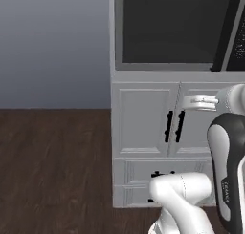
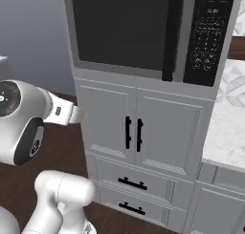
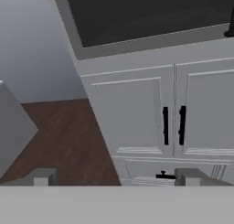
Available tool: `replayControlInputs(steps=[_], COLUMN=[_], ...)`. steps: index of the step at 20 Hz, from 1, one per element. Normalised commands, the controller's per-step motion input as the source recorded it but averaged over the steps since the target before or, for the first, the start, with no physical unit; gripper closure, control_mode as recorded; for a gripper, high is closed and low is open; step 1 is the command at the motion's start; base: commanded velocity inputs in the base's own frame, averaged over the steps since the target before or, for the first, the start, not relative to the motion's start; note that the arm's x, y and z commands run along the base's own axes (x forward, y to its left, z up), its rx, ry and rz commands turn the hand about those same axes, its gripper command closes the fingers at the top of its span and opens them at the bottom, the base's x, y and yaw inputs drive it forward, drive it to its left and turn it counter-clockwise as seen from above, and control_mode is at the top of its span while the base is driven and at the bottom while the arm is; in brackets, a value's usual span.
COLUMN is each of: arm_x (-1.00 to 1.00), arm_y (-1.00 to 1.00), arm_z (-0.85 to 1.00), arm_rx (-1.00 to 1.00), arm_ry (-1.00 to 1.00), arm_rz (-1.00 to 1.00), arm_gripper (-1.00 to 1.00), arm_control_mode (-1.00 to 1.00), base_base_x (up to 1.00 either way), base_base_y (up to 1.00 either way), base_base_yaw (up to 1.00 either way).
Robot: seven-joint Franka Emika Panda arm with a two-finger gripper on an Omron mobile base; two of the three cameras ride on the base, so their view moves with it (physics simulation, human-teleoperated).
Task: Navigate to the microwave.
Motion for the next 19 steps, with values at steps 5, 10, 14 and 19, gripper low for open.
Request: replayControlInputs(steps=[5,10,14,19], arm_x=[0.00,0.00,0.00,0.00], arm_y=[0.00,0.00,0.00,0.00], arm_z=[0.00,0.00,0.00,0.00], arm_rx=[0.00,0.00,0.00,0.00], arm_ry=[0.00,0.00,0.00,0.00], arm_rz=[0.00,0.00,0.00,0.00], arm_gripper=[-1.00,-1.00,-1.00,-1.00], arm_control_mode=[1.00,1.00,1.00,1.00], base_base_x=[1.00,1.00,1.00,1.00], base_base_y=[-0.08,-0.17,0.00,0.00], base_base_yaw=[-0.34,-0.34,-0.37,-0.38])
